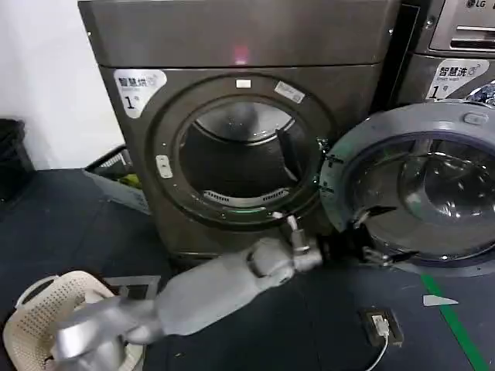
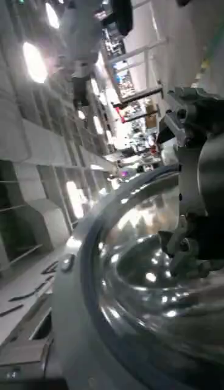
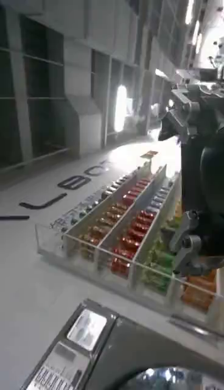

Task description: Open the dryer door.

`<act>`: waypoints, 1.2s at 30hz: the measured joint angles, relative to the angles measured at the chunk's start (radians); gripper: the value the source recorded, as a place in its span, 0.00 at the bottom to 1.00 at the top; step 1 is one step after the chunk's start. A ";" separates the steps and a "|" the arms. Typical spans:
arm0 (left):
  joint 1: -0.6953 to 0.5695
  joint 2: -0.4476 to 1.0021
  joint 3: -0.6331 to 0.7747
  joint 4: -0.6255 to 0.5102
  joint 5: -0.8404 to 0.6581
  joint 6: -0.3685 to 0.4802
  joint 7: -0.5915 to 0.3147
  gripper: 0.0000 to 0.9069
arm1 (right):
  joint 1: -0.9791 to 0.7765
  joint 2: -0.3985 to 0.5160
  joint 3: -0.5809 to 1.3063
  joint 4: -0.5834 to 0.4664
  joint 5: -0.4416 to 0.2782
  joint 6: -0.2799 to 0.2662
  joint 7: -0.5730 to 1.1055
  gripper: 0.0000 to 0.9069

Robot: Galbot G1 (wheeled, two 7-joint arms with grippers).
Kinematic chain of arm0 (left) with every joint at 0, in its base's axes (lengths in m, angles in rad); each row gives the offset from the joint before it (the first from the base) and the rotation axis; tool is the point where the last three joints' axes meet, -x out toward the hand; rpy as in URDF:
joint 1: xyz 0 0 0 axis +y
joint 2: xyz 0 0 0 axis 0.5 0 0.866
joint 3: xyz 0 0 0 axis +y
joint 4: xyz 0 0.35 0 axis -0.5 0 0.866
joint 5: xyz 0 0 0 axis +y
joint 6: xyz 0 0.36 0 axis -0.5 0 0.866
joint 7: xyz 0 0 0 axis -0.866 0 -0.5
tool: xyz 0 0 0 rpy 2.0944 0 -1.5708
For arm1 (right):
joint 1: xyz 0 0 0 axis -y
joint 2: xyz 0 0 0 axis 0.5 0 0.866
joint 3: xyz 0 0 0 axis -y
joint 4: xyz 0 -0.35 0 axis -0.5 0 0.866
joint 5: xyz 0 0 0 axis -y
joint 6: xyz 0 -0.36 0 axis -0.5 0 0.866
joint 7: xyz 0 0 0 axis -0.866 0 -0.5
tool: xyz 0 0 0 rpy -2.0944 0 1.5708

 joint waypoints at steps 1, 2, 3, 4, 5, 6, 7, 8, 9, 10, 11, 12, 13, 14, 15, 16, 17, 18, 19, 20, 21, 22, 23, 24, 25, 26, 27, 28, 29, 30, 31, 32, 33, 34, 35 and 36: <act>0.000 0.024 0.012 -0.017 0.008 -0.004 -0.009 1.00 | 0.002 -0.002 0.002 0.003 -0.006 0.000 0.000 1.00; 0.000 0.049 0.022 -0.033 0.012 -0.004 -0.015 1.00 | 0.005 -0.004 0.004 0.005 -0.015 0.000 0.002 1.00; 0.000 0.074 0.032 -0.049 0.016 -0.005 -0.021 1.00 | 0.008 -0.007 0.009 0.007 -0.026 0.001 0.003 1.00; 0.000 0.103 0.040 -0.065 0.022 -0.005 -0.025 1.00 | 0.009 -0.009 0.012 0.009 -0.030 0.001 0.004 1.00; -0.001 0.133 0.045 -0.082 0.028 -0.005 -0.027 1.00 | 0.011 -0.012 0.015 0.012 -0.036 0.001 0.004 1.00; -0.001 0.161 0.048 -0.101 0.032 -0.005 -0.027 1.00 | 0.013 -0.015 0.021 0.013 -0.040 0.001 0.004 1.00; -0.001 0.192 0.050 -0.118 0.033 -0.005 -0.027 1.00 | 0.016 -0.018 0.024 0.013 -0.044 0.006 0.006 1.00; -0.001 0.223 0.051 -0.135 0.034 -0.005 -0.027 1.00 | 0.021 -0.021 0.025 0.011 -0.058 0.017 0.012 1.00; 0.000 0.258 0.051 -0.155 0.036 -0.006 -0.027 1.00 | 0.025 -0.022 0.025 0.007 -0.074 0.023 0.018 1.00; -0.001 0.293 0.050 -0.172 0.041 -0.008 -0.027 1.00 | 0.030 -0.022 0.025 0.006 -0.088 0.026 0.022 1.00; 0.001 0.330 0.046 -0.187 0.043 -0.009 -0.025 1.00 | 0.035 -0.021 0.024 0.006 -0.103 0.031 0.026 1.00; 0.003 0.371 0.041 -0.206 0.043 -0.009 -0.026 1.00 | 0.038 -0.021 0.024 0.006 -0.113 0.039 0.026 1.00; 0.008 0.409 0.035 -0.223 0.042 -0.009 -0.026 1.00 | 0.041 -0.021 0.026 0.008 -0.118 0.050 0.029 1.00; 0.012 0.448 0.027 -0.243 0.044 -0.007 -0.026 1.00 | 0.044 -0.021 0.027 0.009 -0.119 0.053 0.033 1.00; 0.018 0.488 0.016 -0.262 0.050 -0.007 -0.028 1.00 | 0.049 -0.021 0.031 0.014 -0.120 0.056 0.037 1.00; 0.026 0.527 0.007 -0.281 0.053 -0.008 -0.028 1.00 | 0.052 -0.021 0.034 0.018 -0.120 0.057 0.039 1.00; 0.036 0.565 -0.003 -0.296 0.054 -0.007 -0.028 1.00 | 0.056 -0.021 0.037 0.022 -0.120 0.057 0.039 1.00; 0.048 0.608 -0.016 -0.313 0.061 -0.006 -0.027 1.00 | 0.061 -0.021 0.041 0.025 -0.122 0.057 0.039 1.00; 0.059 0.646 -0.029 -0.327 0.071 -0.007 -0.025 1.00 | 0.064 -0.020 0.043 0.026 -0.123 0.057 0.039 1.00; 0.071 0.681 -0.039 -0.337 0.081 -0.007 -0.023 1.00 | 0.066 -0.020 0.045 0.028 -0.124 0.056 0.039 1.00; 0.092 0.721 -0.061 -0.352 0.093 -0.005 -0.021 1.00 | 0.070 -0.020 0.049 0.033 -0.126 0.056 0.039 1.00; 0.116 0.759 -0.085 -0.365 0.103 -0.002 -0.021 1.00 | 0.073 -0.020 0.055 0.039 -0.127 0.056 0.040 1.00; 0.145 0.796 -0.114 -0.376 0.120 0.005 -0.022 1.00 | 0.077 -0.020 0.062 0.045 -0.132 0.057 0.047 1.00; 0.181 0.836 -0.144 -0.390 0.143 0.012 -0.020 1.00 | 0.081 -0.021 0.067 0.048 -0.137 0.059 0.054 1.00; 0.224 0.877 -0.179 -0.400 0.166 0.014 -0.017 1.00 | 0.084 -0.022 0.071 0.052 -0.139 0.061 0.056 1.00; 0.265 0.914 -0.213 -0.405 0.187 0.013 -0.008 1.00 | 0.086 -0.022 0.076 0.055 -0.140 0.061 0.056 1.00; 0.304 0.952 -0.243 -0.406 0.203 0.011 0.002 1.00 | 0.088 -0.022 0.080 0.058 -0.141 0.062 0.056 1.00; 0.343 0.989 -0.272 -0.406 0.214 0.009 0.005 1.00 | 0.091 -0.020 0.082 0.061 -0.141 0.063 0.057 1.00; 0.377 1.021 -0.299 -0.405 0.225 0.009 0.012 1.00 | 0.094 -0.016 0.085 0.064 -0.141 0.063 0.057 1.00; 0.406 1.052 -0.320 -0.402 0.236 0.012 0.015 1.00 | 0.096 -0.012 0.089 0.066 -0.141 0.062 0.056 1.00; 0.434 1.083 -0.345 -0.400 0.247 0.020 0.018 1.00 | 0.096 -0.009 0.092 0.069 -0.141 0.062 0.054 1.00; 0.450 1.108 -0.363 -0.397 0.253 0.031 0.022 1.00 | 0.096 -0.007 0.094 0.070 -0.140 0.062 0.053 1.00; 0.459 1.131 -0.380 -0.393 0.256 0.039 0.026 1.00 | 0.096 -0.007 0.097 0.070 -0.140 0.063 0.051 1.00; 0.467 1.154 -0.395 -0.389 0.262 0.048 0.034 1.00 | 0.096 -0.008 0.100 0.068 -0.140 0.064 0.050 1.00; 0.472 1.174 -0.403 -0.385 0.270 0.056 0.043 1.00 | 0.095 -0.011 0.103 0.064 -0.140 0.064 0.049 1.00; 0.479 1.193 -0.407 -0.385 0.286 0.062 0.052 1.00 | 0.092 -0.016 0.107 0.057 -0.140 0.064 0.047 1.00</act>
